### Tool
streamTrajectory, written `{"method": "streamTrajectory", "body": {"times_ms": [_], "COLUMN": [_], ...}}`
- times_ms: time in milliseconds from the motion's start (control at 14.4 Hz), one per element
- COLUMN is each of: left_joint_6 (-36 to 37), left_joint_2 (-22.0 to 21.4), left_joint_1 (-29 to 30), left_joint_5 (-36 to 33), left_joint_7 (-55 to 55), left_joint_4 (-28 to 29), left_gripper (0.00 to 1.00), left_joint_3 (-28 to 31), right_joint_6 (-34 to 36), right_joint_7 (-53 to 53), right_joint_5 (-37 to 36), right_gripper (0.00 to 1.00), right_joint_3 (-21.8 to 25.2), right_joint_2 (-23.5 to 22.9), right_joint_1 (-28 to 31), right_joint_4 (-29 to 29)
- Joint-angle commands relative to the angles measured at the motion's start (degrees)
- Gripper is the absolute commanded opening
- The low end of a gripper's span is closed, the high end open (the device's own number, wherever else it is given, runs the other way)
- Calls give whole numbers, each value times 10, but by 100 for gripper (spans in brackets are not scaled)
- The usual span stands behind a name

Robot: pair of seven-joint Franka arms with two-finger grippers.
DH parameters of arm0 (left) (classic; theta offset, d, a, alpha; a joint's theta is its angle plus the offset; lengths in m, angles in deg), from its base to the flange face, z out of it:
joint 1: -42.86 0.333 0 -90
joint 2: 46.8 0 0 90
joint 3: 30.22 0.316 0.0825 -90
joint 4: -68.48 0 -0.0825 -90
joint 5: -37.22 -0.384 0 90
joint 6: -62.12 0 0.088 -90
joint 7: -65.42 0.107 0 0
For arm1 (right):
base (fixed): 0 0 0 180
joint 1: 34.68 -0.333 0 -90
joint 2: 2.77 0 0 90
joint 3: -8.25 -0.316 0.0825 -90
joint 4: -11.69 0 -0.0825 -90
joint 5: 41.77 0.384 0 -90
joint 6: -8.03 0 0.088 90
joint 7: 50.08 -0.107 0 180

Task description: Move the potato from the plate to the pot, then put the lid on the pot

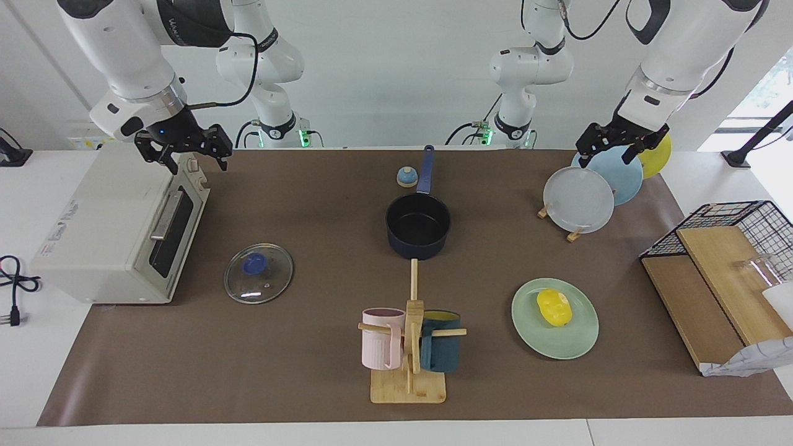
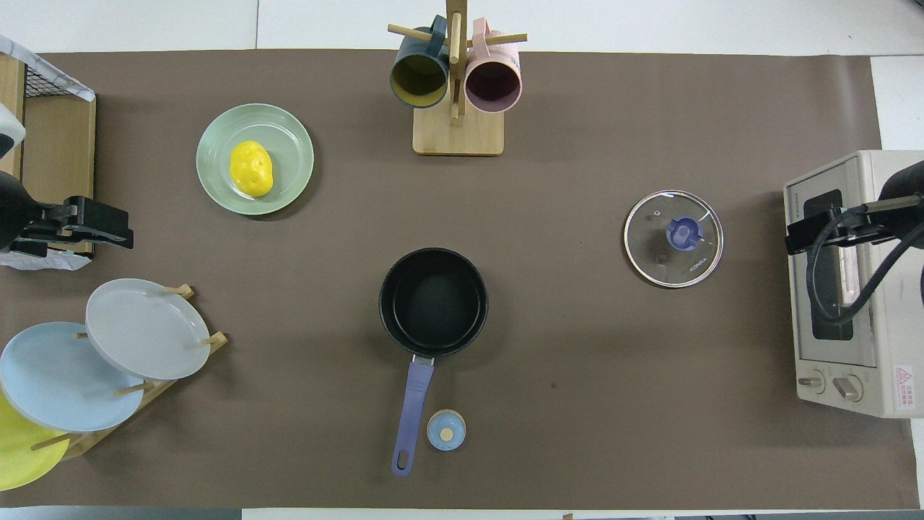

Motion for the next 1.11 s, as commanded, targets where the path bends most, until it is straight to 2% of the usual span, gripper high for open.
{"method": "streamTrajectory", "body": {"times_ms": [0, 627, 905, 1045], "left_joint_6": [4, 0, -11, -11], "left_joint_2": [-11, -11, -11, -10], "left_joint_1": [9, 6, 8, 3], "left_joint_5": [-1, -1, -1, -1], "left_joint_7": [-5, -8, -2, -6], "left_joint_4": [10, 10, 10, 11], "left_gripper": [100, 100, 100, 100], "left_joint_3": [-5, -6, -7, -7], "right_joint_6": [4, -2, -144, -190], "right_joint_7": [-6, 11, 20, 22], "right_joint_5": [10, 14, 32, 32], "right_gripper": [100, 100, 100, 100], "right_joint_3": [-2, 1, -3, -3], "right_joint_2": [0, 1, -1, -41], "right_joint_1": [2, 7, -17, -27], "right_joint_4": [5, -4, -92, -102]}}
